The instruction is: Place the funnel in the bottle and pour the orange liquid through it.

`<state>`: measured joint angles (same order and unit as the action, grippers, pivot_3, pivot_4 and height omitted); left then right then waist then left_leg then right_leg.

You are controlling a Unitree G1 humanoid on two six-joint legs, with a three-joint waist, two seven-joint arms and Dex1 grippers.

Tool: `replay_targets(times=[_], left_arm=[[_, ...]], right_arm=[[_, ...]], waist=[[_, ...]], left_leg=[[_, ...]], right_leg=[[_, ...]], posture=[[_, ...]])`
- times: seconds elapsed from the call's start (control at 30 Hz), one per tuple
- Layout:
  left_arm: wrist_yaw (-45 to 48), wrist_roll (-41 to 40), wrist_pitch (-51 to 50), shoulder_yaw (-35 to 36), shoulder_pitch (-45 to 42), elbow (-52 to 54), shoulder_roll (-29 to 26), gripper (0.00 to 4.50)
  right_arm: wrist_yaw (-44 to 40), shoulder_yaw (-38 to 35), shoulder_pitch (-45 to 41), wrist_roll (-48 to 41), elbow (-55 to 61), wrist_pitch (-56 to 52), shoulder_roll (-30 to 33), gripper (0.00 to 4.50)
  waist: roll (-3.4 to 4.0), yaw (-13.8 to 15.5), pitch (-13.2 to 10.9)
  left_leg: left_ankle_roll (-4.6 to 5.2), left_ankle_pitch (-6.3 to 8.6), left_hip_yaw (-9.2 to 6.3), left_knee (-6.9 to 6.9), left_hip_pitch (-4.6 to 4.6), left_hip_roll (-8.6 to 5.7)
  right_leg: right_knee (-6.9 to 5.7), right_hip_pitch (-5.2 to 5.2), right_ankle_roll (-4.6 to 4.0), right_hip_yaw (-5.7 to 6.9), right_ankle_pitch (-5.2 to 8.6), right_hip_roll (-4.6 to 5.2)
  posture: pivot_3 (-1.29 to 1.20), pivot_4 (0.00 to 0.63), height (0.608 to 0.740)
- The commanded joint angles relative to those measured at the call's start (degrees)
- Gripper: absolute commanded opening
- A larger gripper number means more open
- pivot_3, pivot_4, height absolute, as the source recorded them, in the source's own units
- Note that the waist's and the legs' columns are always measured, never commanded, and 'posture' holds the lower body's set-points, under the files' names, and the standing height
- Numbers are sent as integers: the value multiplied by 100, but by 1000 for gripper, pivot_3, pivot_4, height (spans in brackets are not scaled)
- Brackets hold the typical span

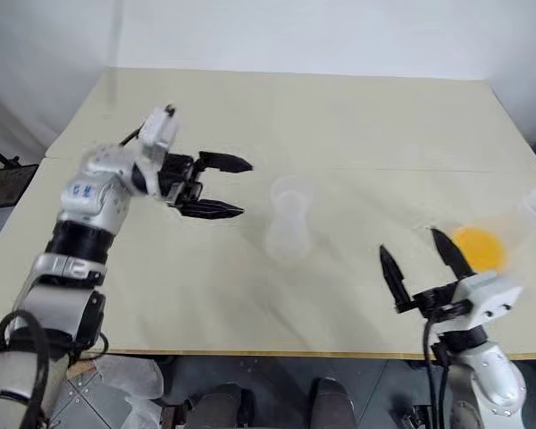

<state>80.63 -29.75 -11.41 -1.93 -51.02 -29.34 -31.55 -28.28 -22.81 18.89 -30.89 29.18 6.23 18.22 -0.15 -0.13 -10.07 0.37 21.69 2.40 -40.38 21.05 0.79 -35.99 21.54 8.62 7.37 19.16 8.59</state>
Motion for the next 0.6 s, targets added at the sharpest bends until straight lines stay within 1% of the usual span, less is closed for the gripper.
replay_targets(times=[0.03, 0.13, 0.3, 0.37, 0.5, 0.57, 0.6], left_arm=[[-473, -144, 93, 503, 531, 632, 41, 4486], [-840, -185, 205, 798, 990, 940, 205, 4486], [-936, -193, 108, 853, 1502, 1395, 338, 4486], [-917, -249, -72, 795, 1628, 1589, 387, 4486], [-911, -302, -253, 778, 1774, 1907, 435, 4486], [-950, -341, -361, 768, 1874, 2107, 443, 4486], [-955, -324, -326, 789, 1929, 2129, 439, 4486]], right_arm=[[121, -763, 256, -263, 163, 209, 46, 4500], [100, -1363, 621, -393, 38, 355, -4, 4500], [180, -2140, 1207, -940, -50, 217, -100, 4500], [261, -2254, 1339, -1123, -95, 50, -115, 4500], [414, -2340, 1392, -1072, -165, -106, -55, 4500], [572, -2452, 1291, -1176, -198, -302, 132, 4500], [793, -2439, 1169, -1190, -181, -678, 409, 4500]], waist=[[0, 19, 0], [0, 55, 0], [2, 39, 1], [2, 26, 1], [7, -2, 4], [10, -1, 6], [18, -14, 11]], left_leg=[[0, 0, -8, -1, 0, -2], [0, 0, -12, -5, 2, -6], [0, 0, -5, -2, -2, -5], [0, 0, 0, -2, -8, -5], [0, 0, 6, 5, -23, 1], [0, 0, 27, 21, -48, 0], [0, 0, 31, 23, -53, 1]], right_leg=[[-1, -2, 0, 0, 0, 1], [-2, -7, 0, -1, 0, 2], [-1, -10, 0, -4, 0, 1], [0, -12, 0, -13, 0, 1], [0, -13, 0, -35, 0, -3], [0, -19, 0, -55, 0, -3], [-1, -19, 0, -61, 0, -4]], posture=[[0, 150, 740], [0, 150, 740], [0, 150, 740], [0, 150, 740], [0, 150, 740], [0, 150, 740], [0, 150, 740]])
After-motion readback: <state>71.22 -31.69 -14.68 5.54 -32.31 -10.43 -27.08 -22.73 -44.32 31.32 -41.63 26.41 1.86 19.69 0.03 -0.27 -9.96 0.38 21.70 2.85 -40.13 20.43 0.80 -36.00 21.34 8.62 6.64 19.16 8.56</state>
